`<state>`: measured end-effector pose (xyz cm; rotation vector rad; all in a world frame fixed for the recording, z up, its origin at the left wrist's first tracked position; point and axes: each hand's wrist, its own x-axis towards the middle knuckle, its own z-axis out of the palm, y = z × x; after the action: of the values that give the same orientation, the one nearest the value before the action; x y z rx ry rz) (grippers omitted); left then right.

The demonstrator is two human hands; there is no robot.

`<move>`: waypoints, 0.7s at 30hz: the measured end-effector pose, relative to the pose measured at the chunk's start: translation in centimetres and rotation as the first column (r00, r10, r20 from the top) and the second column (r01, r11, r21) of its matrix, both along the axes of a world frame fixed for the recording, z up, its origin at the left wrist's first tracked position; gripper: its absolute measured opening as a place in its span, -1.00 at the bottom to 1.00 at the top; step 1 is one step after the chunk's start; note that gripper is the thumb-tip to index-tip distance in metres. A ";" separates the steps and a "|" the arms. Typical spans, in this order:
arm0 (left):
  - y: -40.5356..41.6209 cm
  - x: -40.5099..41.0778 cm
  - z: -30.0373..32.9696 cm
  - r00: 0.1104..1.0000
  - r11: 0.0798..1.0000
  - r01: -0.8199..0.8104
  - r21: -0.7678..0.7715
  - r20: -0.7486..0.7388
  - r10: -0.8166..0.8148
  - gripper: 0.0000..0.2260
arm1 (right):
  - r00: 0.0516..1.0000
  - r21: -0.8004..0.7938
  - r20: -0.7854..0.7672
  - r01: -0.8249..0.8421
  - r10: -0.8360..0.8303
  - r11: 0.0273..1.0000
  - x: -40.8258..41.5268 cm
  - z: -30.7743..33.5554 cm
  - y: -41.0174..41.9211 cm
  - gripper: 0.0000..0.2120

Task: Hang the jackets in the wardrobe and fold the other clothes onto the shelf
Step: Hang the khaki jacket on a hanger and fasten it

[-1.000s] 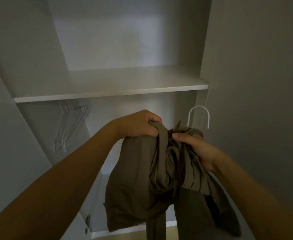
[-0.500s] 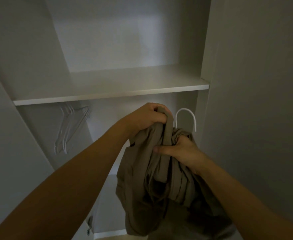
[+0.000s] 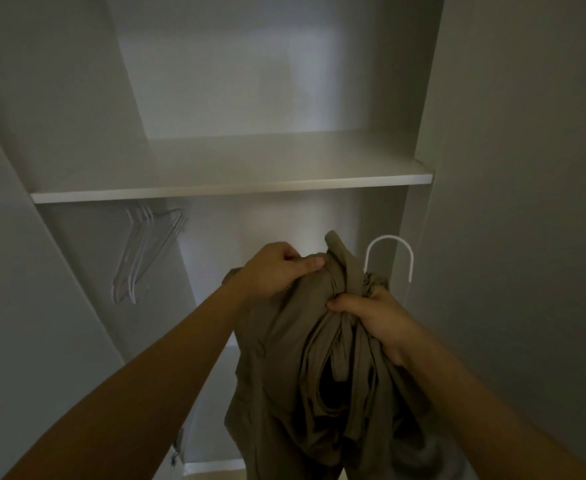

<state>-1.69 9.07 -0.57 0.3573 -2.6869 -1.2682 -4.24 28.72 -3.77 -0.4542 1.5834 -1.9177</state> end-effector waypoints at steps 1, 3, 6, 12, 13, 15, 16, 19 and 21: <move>-0.3 0.1 -0.3 0.999 0.999 0.013 0.052 -0.042 -0.011 -0.65 | 1.000 0.010 0.004 -0.007 0.007 1.000 -0.1 -0.2 -0.1 -0.72; -0.6 0.5 -0.6 0.994 0.996 0.028 0.089 -0.112 -0.017 -0.82 | 0.999 0.010 0.025 -0.024 0.024 1.000 -0.2 -0.5 -0.2 -0.72; -1.1 0.9 -0.9 0.997 0.997 0.072 -0.020 0.033 -0.071 -0.86 | 0.997 0.015 0.037 -0.067 0.067 0.998 -0.4 -0.8 -0.4 -0.72; -2.3 1.5 -1.2 0.999 1.000 0.029 0.009 0.020 -0.029 -0.83 | 0.990 0.026 0.050 -0.136 0.134 0.990 -1.0 -0.5 -1.1 -0.60; -2.6 1.6 -1.4 1.000 0.998 -0.006 0.066 -0.009 0.007 -0.84 | 0.991 0.021 0.050 -0.129 0.128 0.991 -1.4 -0.3 -1.2 -0.60; -2.9 1.9 -1.5 0.992 0.975 -0.103 0.198 -0.055 0.116 -0.84 | 0.991 0.018 0.038 -0.133 0.132 0.991 -2.1 0.0 -1.5 -0.60; -3.2 1.9 -1.5 0.979 0.950 -0.169 0.264 -0.070 0.194 -0.83 | 0.990 0.020 0.031 -0.140 0.139 0.990 -2.5 0.2 -1.8 -0.60; -4.6 1.8 -1.0 0.885 0.783 -0.362 0.505 -0.076 0.458 -0.78 | 0.986 0.034 0.011 -0.169 0.169 0.985 -3.8 0.3 -3.1 -0.59; -6.1 2.0 -0.6 0.804 0.582 -0.401 0.707 -0.032 0.594 -0.79 | 0.984 0.059 0.011 -0.180 0.180 0.982 -4.6 0.1 -4.4 -0.57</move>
<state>0.32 2.99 -1.19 0.8879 -1.6010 -1.8615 -8.80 24.27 -3.67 -0.5466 1.5365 -1.7299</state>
